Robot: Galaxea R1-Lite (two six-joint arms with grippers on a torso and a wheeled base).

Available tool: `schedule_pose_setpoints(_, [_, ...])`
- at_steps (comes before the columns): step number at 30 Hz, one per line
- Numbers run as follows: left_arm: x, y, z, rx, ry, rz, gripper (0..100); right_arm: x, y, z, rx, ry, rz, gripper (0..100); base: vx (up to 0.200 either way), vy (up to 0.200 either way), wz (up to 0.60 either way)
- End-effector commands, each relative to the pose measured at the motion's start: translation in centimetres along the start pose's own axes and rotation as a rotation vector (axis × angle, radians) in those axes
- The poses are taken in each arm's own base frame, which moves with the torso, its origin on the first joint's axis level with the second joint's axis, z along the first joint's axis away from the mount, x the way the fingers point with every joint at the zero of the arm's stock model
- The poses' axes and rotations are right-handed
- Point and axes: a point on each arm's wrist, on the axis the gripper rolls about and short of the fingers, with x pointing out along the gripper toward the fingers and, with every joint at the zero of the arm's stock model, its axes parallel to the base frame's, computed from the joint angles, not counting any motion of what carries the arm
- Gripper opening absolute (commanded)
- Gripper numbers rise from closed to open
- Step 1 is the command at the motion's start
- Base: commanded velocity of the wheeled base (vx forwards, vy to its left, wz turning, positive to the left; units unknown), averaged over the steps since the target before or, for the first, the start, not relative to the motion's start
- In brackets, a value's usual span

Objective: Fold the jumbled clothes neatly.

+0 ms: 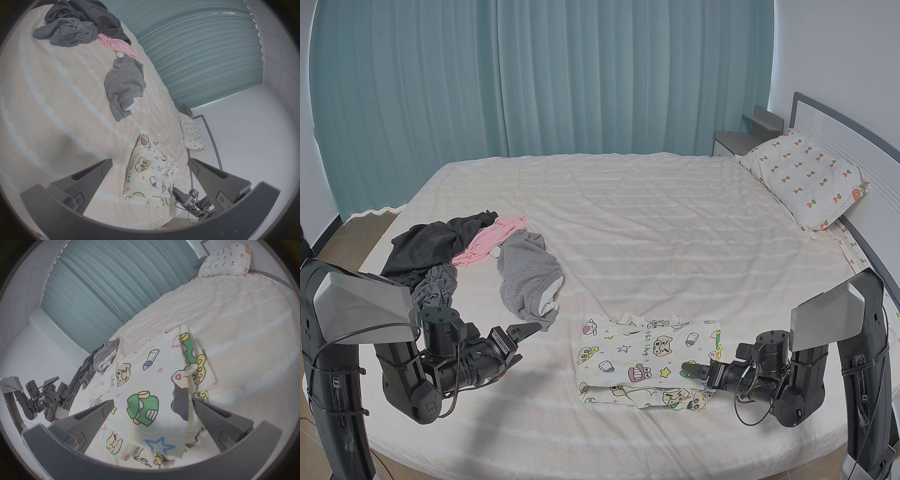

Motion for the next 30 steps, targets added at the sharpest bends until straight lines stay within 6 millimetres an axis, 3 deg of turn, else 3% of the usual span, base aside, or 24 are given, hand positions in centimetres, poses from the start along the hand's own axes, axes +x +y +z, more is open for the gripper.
schedule_pose_setpoints(1, [0.1,0.1,-0.1,-0.002,0.004,0.004,100,0.3,-0.1,-0.3,-0.002,0.003,0.002,100,0.0,0.0,0.0])
schedule_pose_setpoints(2, [0.1,0.1,-0.1,-0.002,0.004,0.004,100,0.3,-0.2,-0.4,-0.006,0.006,0.001,100,0.0,0.0,0.0])
schedule_pose_setpoints(3, [0.1,0.1,-0.1,-0.002,0.004,0.004,100,0.2,-0.1,-0.4,-0.01,0.008,0.001,0,0.0,0.0,0.0])
schedule_pose_setpoints(14, [0.1,0.2,-0.1,-0.003,0.003,0.006,100,-1.0,-0.3,-0.6,-0.029,0.036,-0.011,0,0.0,0.0,0.0])
schedule_pose_setpoints(21, [0.1,0.2,-0.1,-0.003,0.002,0.007,100,-4.2,-0.8,1.3,0.005,0.081,0.134,0,0.0,0.0,0.0])
schedule_pose_setpoints(30, [0.1,0.3,-0.1,-0.005,0.006,0.01,100,-4.1,-1.3,1.2,-0.006,0.085,0.123,0,0.0,0.0,0.0])
